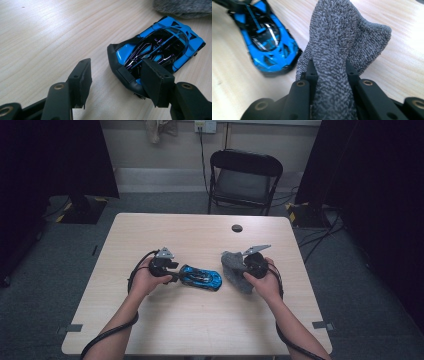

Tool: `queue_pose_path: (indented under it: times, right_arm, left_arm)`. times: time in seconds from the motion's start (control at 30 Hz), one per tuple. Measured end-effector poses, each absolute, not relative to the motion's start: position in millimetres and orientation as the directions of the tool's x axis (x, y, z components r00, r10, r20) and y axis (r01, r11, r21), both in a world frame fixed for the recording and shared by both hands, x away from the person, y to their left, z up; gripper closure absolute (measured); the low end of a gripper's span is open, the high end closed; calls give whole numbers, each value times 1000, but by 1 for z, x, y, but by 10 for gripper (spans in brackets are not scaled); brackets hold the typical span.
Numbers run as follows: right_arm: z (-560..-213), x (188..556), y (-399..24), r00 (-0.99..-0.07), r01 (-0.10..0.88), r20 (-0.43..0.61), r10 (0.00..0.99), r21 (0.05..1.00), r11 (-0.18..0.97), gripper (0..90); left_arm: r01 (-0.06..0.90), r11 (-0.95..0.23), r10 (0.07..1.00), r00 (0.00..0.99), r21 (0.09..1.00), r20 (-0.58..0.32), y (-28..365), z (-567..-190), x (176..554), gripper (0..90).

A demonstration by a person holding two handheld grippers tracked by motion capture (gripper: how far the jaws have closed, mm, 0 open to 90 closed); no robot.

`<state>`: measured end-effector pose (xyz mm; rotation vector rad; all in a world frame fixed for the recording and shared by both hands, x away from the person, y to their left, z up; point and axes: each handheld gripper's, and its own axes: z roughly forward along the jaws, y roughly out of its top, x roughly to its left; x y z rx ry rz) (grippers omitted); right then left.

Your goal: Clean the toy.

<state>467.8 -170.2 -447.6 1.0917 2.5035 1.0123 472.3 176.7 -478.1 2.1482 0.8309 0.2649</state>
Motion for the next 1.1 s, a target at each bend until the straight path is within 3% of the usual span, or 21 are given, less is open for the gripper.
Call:
queue_pose_path:
  times: [0.53, 1.1]
  right_arm:
    - [-468, 459, -139, -755, 524, 31, 655, 628, 575, 726]
    - [-471, 431, -141, -796, 517, 111, 595, 635, 574, 728]
  left_arm:
    - [474, -463, 646, 759, 749, -81, 177, -478, 472, 423]
    - [478, -456, 649, 756, 751, -86, 177, -479, 471, 423]
